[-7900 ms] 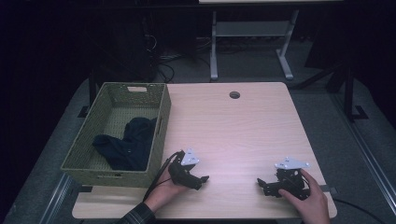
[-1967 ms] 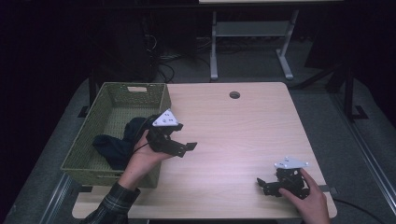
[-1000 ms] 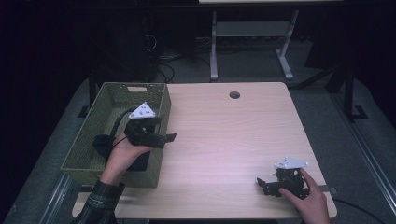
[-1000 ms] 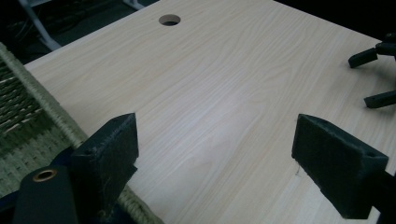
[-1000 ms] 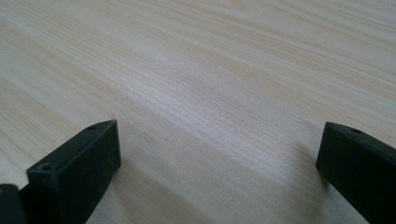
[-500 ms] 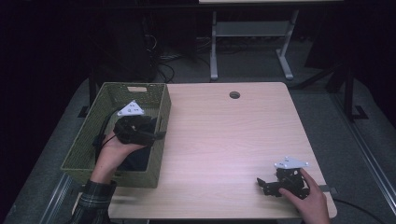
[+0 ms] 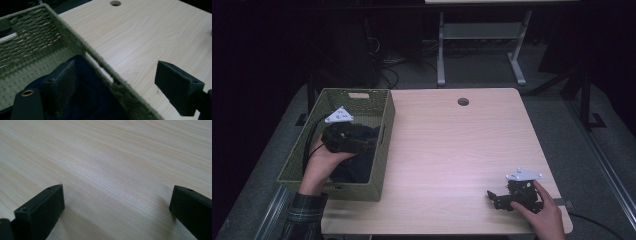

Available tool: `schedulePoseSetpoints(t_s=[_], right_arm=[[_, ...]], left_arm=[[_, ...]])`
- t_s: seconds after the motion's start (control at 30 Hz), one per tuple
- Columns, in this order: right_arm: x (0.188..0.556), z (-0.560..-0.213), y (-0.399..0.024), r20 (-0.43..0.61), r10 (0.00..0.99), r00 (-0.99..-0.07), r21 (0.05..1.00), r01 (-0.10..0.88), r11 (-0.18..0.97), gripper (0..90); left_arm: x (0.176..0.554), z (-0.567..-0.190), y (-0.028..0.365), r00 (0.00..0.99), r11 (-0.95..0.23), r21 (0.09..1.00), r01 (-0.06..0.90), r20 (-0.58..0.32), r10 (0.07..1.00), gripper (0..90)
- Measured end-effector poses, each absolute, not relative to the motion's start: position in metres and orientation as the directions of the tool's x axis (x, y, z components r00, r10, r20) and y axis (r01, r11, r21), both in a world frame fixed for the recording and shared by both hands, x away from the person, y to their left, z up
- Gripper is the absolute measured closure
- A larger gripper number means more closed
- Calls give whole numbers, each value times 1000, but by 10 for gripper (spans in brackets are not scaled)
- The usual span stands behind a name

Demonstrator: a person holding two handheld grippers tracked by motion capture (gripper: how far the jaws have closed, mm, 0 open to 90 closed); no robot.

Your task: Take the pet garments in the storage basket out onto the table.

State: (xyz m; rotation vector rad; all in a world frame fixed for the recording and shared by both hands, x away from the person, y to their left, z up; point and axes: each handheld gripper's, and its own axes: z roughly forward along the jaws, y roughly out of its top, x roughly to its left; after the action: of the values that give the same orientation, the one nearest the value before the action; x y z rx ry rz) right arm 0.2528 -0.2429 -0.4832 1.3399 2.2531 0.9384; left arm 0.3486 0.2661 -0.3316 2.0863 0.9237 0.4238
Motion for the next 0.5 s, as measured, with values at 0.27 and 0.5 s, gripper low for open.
schedulePoseSetpoints(t_s=[0.27,0.5], right_arm=[[253,-483,-243,31,872,-489,697,636,332,0],[253,-483,-243,32,872,-488,697,636,331,0]], left_arm=[[352,-340,284,641,-405,765,501,-13,768,197],[357,-355,292,624,-427,713,556,-19,782,206]])
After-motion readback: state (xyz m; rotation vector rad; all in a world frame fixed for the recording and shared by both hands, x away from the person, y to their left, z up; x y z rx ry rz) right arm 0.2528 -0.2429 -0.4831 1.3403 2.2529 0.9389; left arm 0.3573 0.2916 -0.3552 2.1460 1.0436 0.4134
